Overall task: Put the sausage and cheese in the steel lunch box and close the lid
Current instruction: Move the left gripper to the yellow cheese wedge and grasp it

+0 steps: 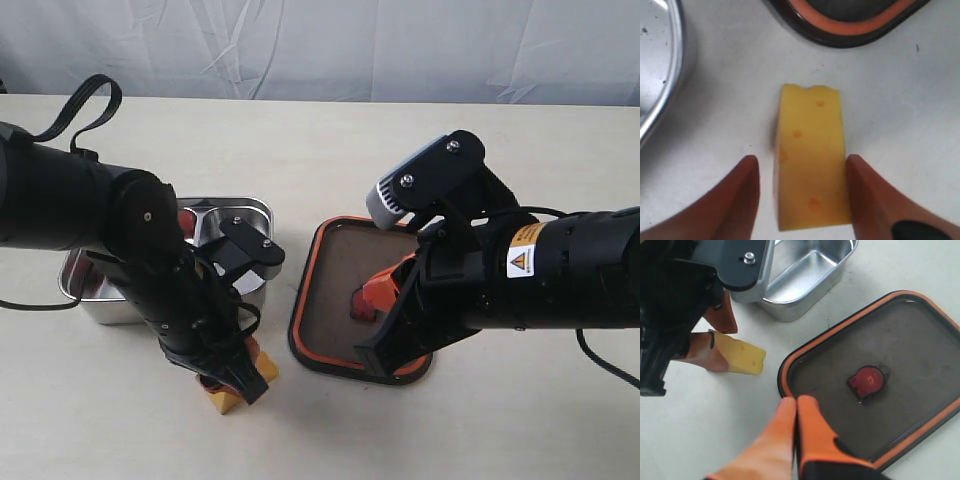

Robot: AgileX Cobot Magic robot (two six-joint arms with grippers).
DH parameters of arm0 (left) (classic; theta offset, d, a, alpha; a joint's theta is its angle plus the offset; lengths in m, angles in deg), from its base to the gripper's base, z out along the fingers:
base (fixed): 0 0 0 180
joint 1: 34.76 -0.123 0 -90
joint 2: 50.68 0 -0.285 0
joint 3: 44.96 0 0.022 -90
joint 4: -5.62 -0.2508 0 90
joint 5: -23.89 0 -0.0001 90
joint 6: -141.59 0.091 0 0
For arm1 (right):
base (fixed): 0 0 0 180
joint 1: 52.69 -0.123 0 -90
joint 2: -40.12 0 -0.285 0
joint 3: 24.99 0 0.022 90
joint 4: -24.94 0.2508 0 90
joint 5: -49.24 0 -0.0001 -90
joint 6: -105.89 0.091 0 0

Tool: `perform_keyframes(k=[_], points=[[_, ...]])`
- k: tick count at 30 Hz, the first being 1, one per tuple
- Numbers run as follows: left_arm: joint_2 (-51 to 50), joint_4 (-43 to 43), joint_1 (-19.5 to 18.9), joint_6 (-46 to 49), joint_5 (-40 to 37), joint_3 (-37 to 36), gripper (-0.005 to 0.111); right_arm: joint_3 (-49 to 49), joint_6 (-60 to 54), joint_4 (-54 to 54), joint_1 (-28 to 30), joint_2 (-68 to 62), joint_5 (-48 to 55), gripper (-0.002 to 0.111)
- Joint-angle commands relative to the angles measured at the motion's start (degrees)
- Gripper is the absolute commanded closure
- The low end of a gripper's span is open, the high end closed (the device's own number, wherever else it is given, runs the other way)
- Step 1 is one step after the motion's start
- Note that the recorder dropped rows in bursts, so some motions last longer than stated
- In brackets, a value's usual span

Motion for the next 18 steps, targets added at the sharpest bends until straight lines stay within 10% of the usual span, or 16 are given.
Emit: perform_keyframes(k=[1, 3, 18], points=[[-0.1, 0.6, 0.1, 0.1, -1.0, 0.2, 0.089, -0.2, 0.2, -0.2, 0.0, 0.5, -0.3, 0.108], [-0.1, 0.5, 0.1, 0.3, -2.0, 0.2, 0.107, -0.2, 0.2, -0.2, 0.0, 0.5, -0.3, 0.108], [7.5, 1.9, 0.1, 0.6, -4.5, 0.2, 0.107, -0.2, 0.2, -0.3, 0.0, 0.5, -0.3, 0.108]])
